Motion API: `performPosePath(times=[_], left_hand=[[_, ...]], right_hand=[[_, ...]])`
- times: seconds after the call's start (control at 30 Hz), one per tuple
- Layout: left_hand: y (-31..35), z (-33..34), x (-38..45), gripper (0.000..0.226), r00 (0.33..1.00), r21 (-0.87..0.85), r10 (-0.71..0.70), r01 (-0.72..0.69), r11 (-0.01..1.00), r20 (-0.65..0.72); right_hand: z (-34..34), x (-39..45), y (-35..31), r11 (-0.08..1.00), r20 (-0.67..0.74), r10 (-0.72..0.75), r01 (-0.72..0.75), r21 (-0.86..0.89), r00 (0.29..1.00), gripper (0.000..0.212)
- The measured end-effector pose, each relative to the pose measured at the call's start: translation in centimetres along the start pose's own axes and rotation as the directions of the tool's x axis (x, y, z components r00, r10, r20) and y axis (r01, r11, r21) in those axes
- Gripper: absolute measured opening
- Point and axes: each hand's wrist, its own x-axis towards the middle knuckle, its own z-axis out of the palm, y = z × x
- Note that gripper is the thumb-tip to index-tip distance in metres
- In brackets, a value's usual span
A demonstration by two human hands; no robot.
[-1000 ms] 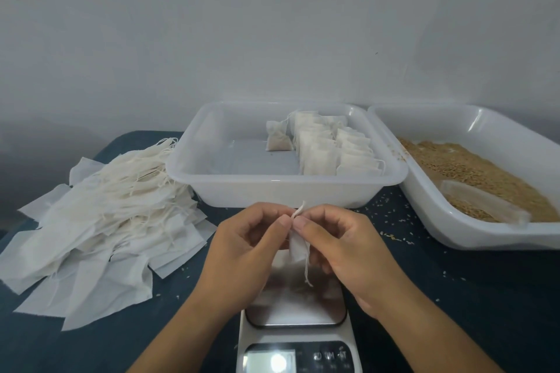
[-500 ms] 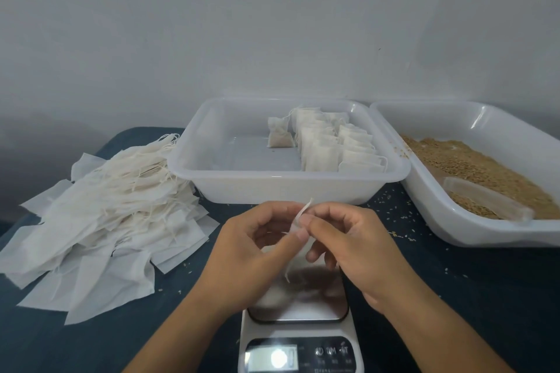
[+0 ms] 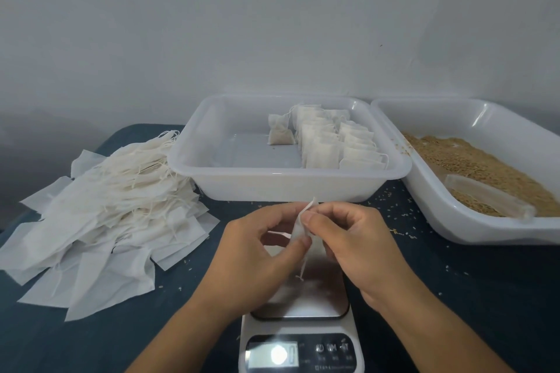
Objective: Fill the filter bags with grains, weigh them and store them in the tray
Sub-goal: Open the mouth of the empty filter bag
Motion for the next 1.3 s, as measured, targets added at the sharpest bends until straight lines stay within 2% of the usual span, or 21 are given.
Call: performPosePath(times=[0.13, 0.23, 0.33, 0.43, 0.53, 0.63, 0.87, 1.1, 1.3], left_hand=[[0.1, 0.0, 0.0, 0.031, 1.0, 0.007, 0.012, -0.012, 1.0, 0.001], [0.2, 0.1, -0.1, 0.036, 1.0, 0.064, 0.03, -0.03, 0.998, 0.005], [0.2, 0.3, -0.1, 0.037, 0.998, 0.146, 0.06, -0.055, 0.988, -0.026], [0.3, 0.2, -0.1, 0.035, 0.997, 0.137, 0.077, -0.072, 0.988, -0.028], [0.3, 0.0, -0.1, 0.04, 0.999, 0.088, 0.047, -0.045, 0.995, -0.016], [0.0, -0.2, -0.1, 0.042, 0.999, 0.111, 0.02, -0.017, 0.994, -0.029], [-0.1, 0.2, -0.2, 0.045, 0.999, 0.167, 0.018, -0.01, 0.986, -0.046], [0.4, -0.2, 0.1, 0.03, 0.998, -0.063, -0.068, 0.067, 0.996, -0.019], [0.6, -0.2, 0.4, 0.019, 0.993, -0.129, -0.113, 0.106, 0.986, -0.045]], right_hand=[[0.3, -0.1, 0.0, 1.0, 0.001, -0.009, 0.009, 0.016, 1.0, 0.018], [0.7, -0.1, 0.1, 0.999, -0.013, 0.017, -0.017, 0.03, 1.0, 0.021], [0.9, -0.2, 0.4, 0.999, -0.029, 0.013, -0.014, -0.032, 0.999, 0.021], [1.0, -0.2, 0.7, 0.995, -0.053, -0.015, 0.01, -0.1, 0.998, 0.019], [0.8, -0.1, 0.7, 0.996, -0.041, -0.015, 0.011, -0.093, 0.999, 0.02], [0.5, -0.2, 0.5, 0.997, 0.01, -0.023, 0.024, -0.076, 1.0, 0.016], [0.7, -0.1, 0.9, 0.984, -0.046, -0.073, 0.064, -0.169, 0.996, 0.015], [0.3, 0.0, 0.5, 0.986, 0.033, -0.08, 0.084, -0.145, 0.996, 0.016], [0.0, -0.1, 0.1, 0.953, 0.084, -0.093, 0.113, -0.282, 0.992, 0.016]])
